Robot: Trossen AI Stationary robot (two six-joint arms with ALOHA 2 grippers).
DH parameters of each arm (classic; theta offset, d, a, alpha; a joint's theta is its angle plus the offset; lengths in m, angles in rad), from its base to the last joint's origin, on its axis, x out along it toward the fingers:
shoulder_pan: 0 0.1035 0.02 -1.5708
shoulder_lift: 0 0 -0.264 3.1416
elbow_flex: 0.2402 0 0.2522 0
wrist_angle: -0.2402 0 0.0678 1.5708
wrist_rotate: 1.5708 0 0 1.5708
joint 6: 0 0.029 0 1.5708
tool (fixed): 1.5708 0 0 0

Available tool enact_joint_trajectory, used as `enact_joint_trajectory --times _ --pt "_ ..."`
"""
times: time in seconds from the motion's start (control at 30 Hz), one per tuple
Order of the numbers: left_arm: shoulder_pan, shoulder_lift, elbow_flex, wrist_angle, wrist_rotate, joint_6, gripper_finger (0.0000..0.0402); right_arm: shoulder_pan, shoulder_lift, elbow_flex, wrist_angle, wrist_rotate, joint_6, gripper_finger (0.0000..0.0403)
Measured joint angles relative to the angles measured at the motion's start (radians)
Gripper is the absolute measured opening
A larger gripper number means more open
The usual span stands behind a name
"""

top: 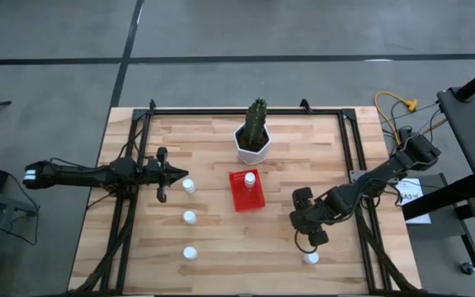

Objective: Pick and place pill bottles into a basket
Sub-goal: Put the white pill bottle into the red bin

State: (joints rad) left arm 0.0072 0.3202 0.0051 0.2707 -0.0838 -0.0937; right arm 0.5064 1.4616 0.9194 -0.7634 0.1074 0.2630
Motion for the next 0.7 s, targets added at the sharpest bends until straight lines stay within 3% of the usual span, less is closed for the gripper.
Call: enact_joint_trajectory --times 0.7 --pt "0.000 0.000 0.000 0.000 0.000 0.000 0.0001 0.000 0.000 -0.069 0.043 -0.011 0.033 0.0190"
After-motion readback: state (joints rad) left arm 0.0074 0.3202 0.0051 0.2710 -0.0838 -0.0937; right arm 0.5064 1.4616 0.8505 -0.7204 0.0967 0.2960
